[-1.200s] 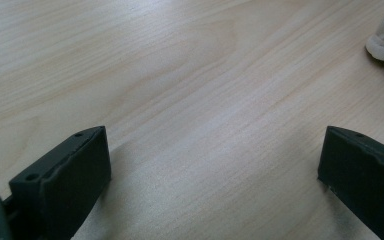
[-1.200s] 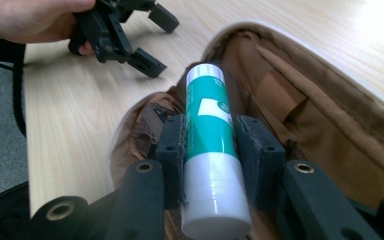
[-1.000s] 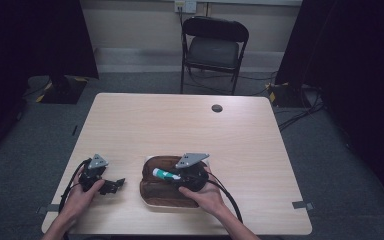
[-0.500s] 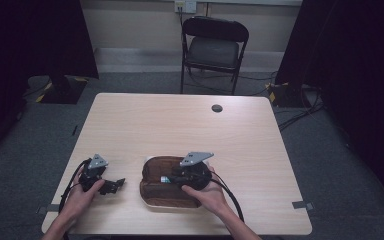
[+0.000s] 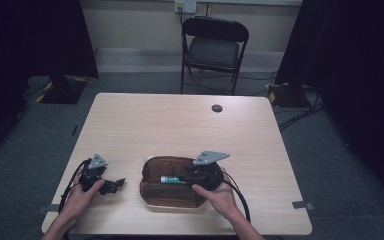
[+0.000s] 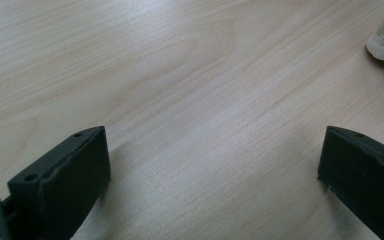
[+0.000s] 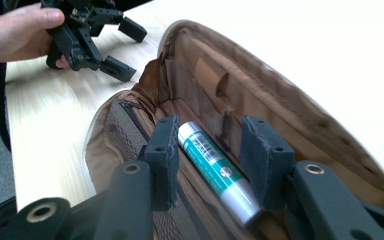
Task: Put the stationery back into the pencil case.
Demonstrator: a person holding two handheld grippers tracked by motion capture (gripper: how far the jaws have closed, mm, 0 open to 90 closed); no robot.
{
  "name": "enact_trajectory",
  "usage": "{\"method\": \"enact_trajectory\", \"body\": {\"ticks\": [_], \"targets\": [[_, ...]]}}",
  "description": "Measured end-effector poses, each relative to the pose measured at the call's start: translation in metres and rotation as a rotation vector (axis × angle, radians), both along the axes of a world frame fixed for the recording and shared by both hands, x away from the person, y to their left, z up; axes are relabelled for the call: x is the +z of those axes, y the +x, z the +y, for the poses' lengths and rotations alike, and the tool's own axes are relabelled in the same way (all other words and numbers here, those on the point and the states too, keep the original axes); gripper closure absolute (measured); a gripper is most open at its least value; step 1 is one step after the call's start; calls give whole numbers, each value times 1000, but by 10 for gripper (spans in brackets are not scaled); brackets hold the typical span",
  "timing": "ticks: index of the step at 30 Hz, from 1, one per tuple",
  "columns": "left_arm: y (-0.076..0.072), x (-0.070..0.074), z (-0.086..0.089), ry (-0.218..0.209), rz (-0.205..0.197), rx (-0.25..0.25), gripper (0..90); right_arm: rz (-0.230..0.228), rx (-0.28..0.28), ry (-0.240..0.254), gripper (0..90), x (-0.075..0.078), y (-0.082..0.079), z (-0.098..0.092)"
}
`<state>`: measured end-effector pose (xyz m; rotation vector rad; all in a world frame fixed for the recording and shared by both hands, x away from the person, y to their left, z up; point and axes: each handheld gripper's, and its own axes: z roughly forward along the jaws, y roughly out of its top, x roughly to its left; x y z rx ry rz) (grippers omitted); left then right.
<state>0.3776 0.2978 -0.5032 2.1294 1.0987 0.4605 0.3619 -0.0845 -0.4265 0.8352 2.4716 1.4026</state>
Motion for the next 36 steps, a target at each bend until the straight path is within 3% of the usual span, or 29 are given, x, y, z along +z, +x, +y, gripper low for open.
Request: {"method": "enact_trajectory", "body": {"ticks": [15,28,36], "targets": [[0,0,0,0,-1,0,0,-46,-55,8,601,7,-13,-28],[0,0,0,0,-1,0,0,-61,-150,37,594,9,-16,-72],[0,0,0,0,-1,0,0,-62,-242,13,597,2,-14,-105]]}}
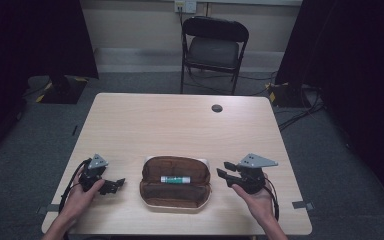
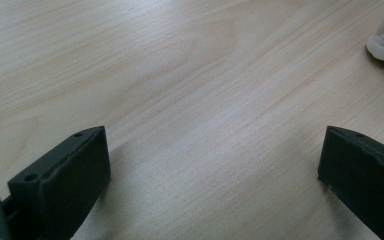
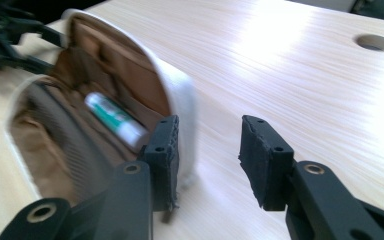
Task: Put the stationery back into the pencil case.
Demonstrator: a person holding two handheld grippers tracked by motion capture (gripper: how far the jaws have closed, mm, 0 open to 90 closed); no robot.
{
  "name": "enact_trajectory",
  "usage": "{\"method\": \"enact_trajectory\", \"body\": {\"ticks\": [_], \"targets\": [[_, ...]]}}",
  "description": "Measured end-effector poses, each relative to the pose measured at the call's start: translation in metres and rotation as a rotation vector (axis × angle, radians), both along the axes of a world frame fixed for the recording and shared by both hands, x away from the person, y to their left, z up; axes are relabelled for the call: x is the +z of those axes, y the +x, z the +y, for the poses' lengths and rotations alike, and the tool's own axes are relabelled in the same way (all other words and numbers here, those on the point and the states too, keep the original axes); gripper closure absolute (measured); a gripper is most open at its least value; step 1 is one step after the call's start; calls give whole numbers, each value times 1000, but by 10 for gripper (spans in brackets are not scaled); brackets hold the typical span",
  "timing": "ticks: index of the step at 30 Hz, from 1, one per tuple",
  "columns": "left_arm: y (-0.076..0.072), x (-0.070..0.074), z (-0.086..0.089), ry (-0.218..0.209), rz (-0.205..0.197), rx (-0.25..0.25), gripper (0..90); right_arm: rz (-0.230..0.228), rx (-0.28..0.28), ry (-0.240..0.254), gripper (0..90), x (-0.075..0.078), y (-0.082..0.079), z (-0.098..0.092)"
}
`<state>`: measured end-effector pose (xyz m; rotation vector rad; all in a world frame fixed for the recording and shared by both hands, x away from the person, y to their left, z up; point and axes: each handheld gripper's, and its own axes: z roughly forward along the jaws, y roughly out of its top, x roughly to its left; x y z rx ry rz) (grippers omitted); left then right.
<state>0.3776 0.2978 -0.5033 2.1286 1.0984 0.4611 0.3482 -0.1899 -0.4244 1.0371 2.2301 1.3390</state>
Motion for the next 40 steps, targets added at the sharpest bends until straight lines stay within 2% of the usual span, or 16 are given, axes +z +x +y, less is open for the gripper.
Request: {"method": "enact_trajectory", "body": {"ticks": [3,7,8,10,12,15,18,21,23,24,26,29,34,35,40], "targets": [[0,0,0,0,0,0,0,-3,-44,-27,618,-5,2,-13],[0,0,0,0,0,0,0,8,-109,-43,574,-13,6,-31],[0,0,0,0,0,0,0,8,-109,-43,574,-13,6,-31],[0,0,0,0,0,0,0,32,-139,-47,550,-19,11,-42],[0,0,0,0,0,0,0,47,-143,-44,543,-21,14,-46],[0,0,0,0,0,0,0,82,-175,-52,482,-29,21,-56],[0,0,0,0,0,0,0,120,-235,-88,341,-42,29,-64],[0,0,0,0,0,0,0,128,-247,-100,304,-46,31,-65],[0,0,0,0,0,0,0,151,-282,-131,233,-54,36,-67],[0,0,0,0,0,0,0,151,-282,-131,233,-54,36,-67],[0,0,0,0,0,0,0,190,-308,-143,202,-65,40,-72],[0,0,0,1,0,-1,0,211,-322,-149,179,-68,42,-76],[0,0,0,0,0,0,0,181,-339,-181,156,-71,39,-71],[0,0,0,3,-2,-1,0,150,-346,-195,147,-74,37,-70],[0,0,0,2,2,0,0,139,-347,-192,138,-76,36,-70]]}}
